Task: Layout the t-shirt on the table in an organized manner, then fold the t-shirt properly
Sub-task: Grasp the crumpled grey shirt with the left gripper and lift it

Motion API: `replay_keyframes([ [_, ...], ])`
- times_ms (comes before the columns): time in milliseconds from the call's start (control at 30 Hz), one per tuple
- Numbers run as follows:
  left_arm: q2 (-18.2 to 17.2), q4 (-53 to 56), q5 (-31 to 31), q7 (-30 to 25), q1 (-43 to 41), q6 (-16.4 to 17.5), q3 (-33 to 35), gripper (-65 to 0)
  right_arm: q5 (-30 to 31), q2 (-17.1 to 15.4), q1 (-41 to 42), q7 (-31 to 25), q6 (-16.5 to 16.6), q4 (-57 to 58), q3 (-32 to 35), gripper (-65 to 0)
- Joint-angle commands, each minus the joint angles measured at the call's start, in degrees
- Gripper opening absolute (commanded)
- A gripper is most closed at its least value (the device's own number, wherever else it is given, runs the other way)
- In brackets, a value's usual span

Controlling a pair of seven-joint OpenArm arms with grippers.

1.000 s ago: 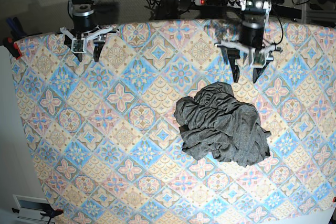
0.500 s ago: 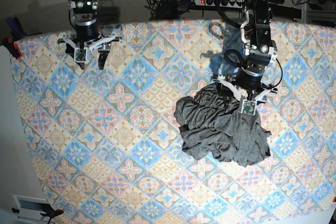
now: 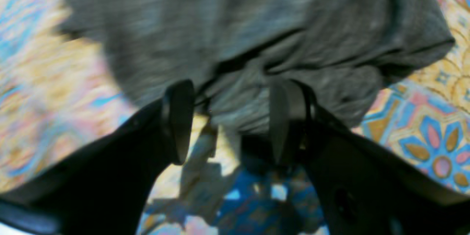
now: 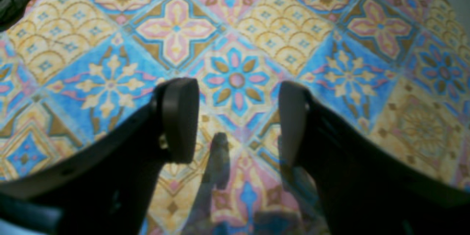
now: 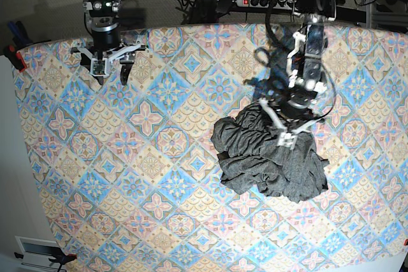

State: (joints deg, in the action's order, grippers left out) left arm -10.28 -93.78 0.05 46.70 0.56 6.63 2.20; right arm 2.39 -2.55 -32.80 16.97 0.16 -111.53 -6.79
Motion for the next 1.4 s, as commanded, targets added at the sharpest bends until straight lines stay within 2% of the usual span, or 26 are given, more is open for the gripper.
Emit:
replay_keyframes([
  [0, -0.40, 1.07, -0.10, -1.73, 1.42, -0.52, -0.66, -32.6, 0.02, -0.22, -0.13, -1.46, -0.12, -0.87, -0.20, -31.4],
  [133, -0.40, 5.82, -0.01, -5.33, 2.74, -0.52, -0.31, -32.6, -0.06, -0.22, -0.13, -1.46, -0.12, -0.87, -0.20, -31.4],
  [300, -0.49, 6.70, -0.01, -5.60, 2.92, -0.44, -0.31, -35.6, -0.06, -0.22, -0.13, -1.54, -0.12, -0.87, -0.20, -31.4],
  [367, -0.49, 6.70, -0.01, -5.60, 3.00, 0.36, -0.22, -42.0, -0.06, -0.22, -0.13, -1.54, -0.12, -0.87, -0.20, -31.4],
  [500, -0.49, 6.70, -0.10, -5.42, 2.83, 1.06, -0.75, -59.3, -0.15, -0.22, -0.13, -1.54, -0.12, -0.87, -0.20, -31.5],
  [533, -0.49, 6.70, -0.10, -5.25, 2.65, 1.06, -0.75, -61.5, -0.15, -0.22, -0.13, -1.54, -0.12, -0.87, -0.20, -31.5],
  [633, -0.57, 6.17, -0.10, -5.25, 1.33, 1.15, -1.01, -60.6, -0.15, -0.22, -0.13, -1.46, -0.12, -0.78, -0.11, -31.5],
  [867, -1.80, -9.92, -0.19, -5.16, -8.34, 1.76, -12.70, -60.8, -0.15, -0.13, -0.13, -1.46, -0.12, -0.78, 0.24, -31.5],
  [967, -4.09, -10.62, -0.10, -5.16, -10.45, 6.16, -15.78, -60.9, -0.15, -0.13, -0.13, -1.46, -0.12, -0.78, 3.49, -31.5],
  [1100, -4.09, -10.53, -0.01, -5.16, -13.00, 9.67, -20.09, -60.9, -0.15, -0.13, -0.13, -1.46, -0.12, -0.78, 8.15, -31.5],
  [1267, -4.18, -9.65, -0.01, -5.60, -16.07, 12.93, -29.76, -60.9, -0.15, -0.22, 0.31, -1.46, -0.12, -0.69, 14.04, -31.5],
  [1367, -4.35, -6.84, -0.01, -5.60, -16.25, 16.88, -35.30, -60.9, -0.24, -0.31, 3.04, -1.37, -0.12, -0.69, 17.20, -31.5],
])
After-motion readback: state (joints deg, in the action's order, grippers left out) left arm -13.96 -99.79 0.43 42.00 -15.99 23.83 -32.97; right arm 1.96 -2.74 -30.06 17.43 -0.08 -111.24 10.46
